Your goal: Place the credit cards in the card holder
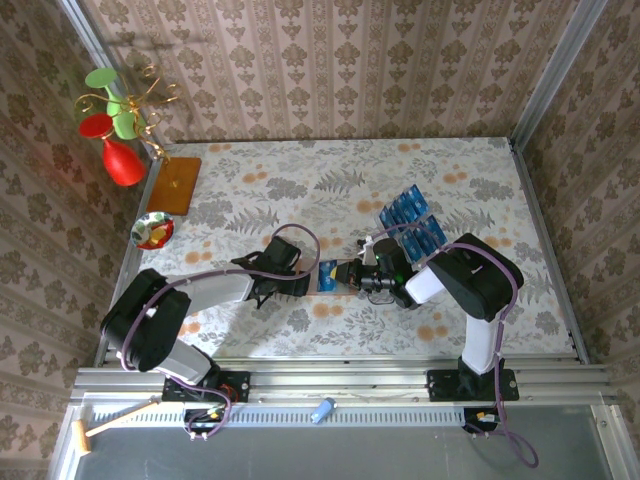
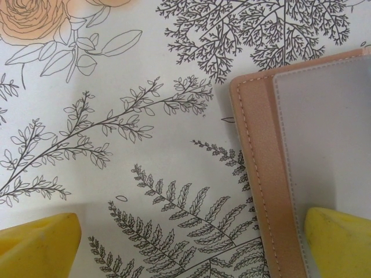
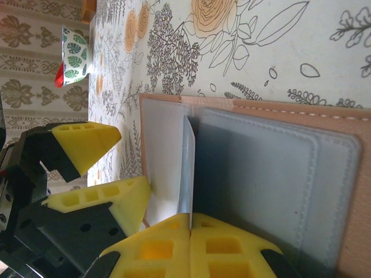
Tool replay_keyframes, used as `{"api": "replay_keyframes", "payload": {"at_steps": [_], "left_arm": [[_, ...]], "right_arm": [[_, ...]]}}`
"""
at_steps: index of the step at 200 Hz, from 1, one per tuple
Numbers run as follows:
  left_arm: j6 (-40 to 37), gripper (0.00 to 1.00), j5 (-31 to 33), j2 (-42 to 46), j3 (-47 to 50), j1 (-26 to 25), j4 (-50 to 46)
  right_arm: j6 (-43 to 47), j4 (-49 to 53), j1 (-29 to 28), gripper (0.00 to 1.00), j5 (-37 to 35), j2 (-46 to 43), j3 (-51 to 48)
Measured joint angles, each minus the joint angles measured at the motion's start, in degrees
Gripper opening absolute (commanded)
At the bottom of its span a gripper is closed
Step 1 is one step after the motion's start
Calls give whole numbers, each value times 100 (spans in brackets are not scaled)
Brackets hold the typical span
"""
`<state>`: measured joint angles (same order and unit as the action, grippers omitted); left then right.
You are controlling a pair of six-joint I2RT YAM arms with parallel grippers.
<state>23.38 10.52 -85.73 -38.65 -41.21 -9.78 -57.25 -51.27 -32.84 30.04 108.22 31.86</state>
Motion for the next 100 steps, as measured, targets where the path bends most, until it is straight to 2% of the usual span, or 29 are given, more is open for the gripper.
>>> {"api": "replay_keyframes", "payload": {"at_steps": [100], "left_arm": [[0,100,0,0,2,4,2]], "right_arm": [[0,2,0,0,0,-70,-83]]}}
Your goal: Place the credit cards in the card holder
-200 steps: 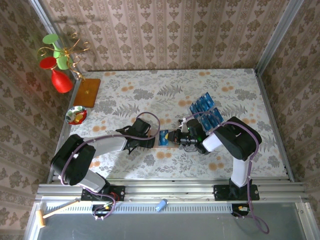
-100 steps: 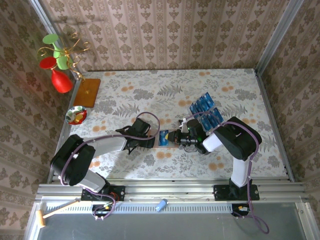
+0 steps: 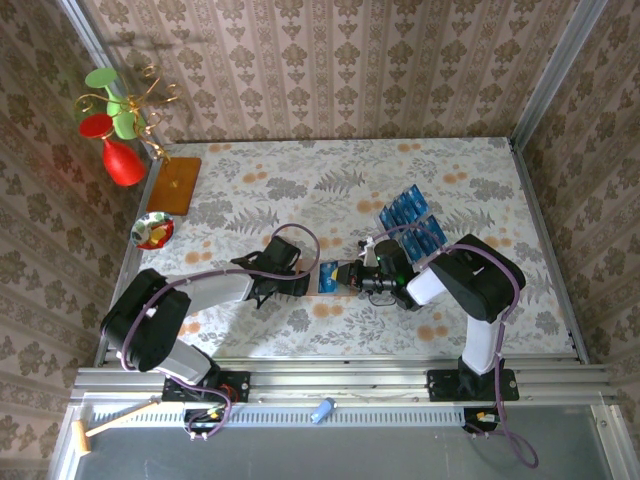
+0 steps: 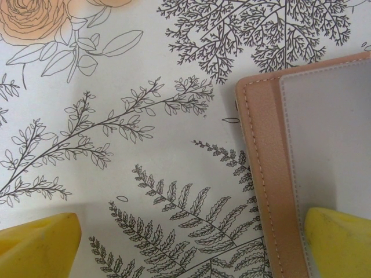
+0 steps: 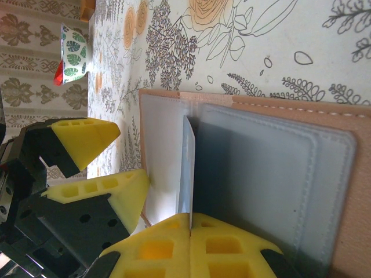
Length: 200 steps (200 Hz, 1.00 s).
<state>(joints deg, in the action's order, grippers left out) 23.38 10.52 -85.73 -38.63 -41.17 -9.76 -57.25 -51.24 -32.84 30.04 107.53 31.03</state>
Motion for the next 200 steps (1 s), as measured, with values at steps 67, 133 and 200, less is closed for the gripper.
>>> {"api": "replay_keyframes", "payload": {"at_steps": [67,133,200], "left_arm": [[0,100,2,0,0,0,-2],[0,100,2,0,0,0,-2],[0,100,2,0,0,0,-2]], "right_arm": [[-2,11,0,0,66,87,103],[-2,11,7,0,140,151,173],[-2,17,9,0,149,162,188]]}}
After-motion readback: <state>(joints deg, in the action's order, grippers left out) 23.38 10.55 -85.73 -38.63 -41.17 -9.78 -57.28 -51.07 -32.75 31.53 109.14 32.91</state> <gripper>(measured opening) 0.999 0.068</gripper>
